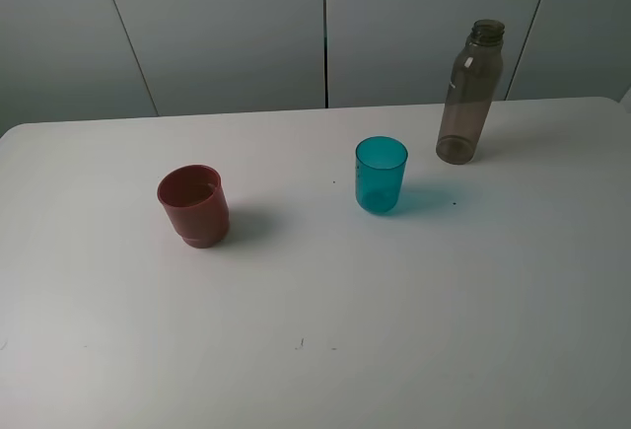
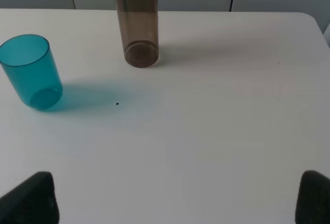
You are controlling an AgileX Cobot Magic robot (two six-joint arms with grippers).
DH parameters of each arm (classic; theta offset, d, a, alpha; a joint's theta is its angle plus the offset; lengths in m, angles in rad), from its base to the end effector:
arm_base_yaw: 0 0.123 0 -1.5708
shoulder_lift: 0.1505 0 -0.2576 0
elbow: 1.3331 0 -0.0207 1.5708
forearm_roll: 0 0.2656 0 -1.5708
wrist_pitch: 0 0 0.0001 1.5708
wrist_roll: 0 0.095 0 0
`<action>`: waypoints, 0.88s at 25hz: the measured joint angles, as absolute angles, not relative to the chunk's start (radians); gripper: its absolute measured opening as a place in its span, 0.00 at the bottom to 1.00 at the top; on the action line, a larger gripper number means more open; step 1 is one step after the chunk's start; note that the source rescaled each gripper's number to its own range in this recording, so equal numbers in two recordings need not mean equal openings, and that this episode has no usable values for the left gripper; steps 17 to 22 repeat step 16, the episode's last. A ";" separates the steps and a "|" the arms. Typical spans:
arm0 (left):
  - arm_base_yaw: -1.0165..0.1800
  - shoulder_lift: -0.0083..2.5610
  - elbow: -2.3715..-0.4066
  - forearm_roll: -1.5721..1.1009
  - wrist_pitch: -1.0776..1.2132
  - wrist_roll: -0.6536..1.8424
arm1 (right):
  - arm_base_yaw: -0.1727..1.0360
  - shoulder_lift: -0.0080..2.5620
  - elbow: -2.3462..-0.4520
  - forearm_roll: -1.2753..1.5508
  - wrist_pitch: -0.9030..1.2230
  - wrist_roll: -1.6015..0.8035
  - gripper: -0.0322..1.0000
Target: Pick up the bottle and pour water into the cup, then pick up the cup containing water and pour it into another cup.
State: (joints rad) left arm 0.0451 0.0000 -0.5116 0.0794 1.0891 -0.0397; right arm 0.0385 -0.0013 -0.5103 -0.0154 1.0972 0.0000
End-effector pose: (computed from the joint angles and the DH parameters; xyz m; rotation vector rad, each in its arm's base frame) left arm 0.0363 0.0083 0.2838 -0.0929 2.0578 0.0986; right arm 0.0364 0.0001 0.2826 -0.0387 2.0687 0.0052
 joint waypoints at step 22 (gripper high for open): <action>0.045 0.000 -0.512 0.079 1.089 -0.036 | 0.039 -0.001 -0.510 -0.015 1.097 0.000 1.00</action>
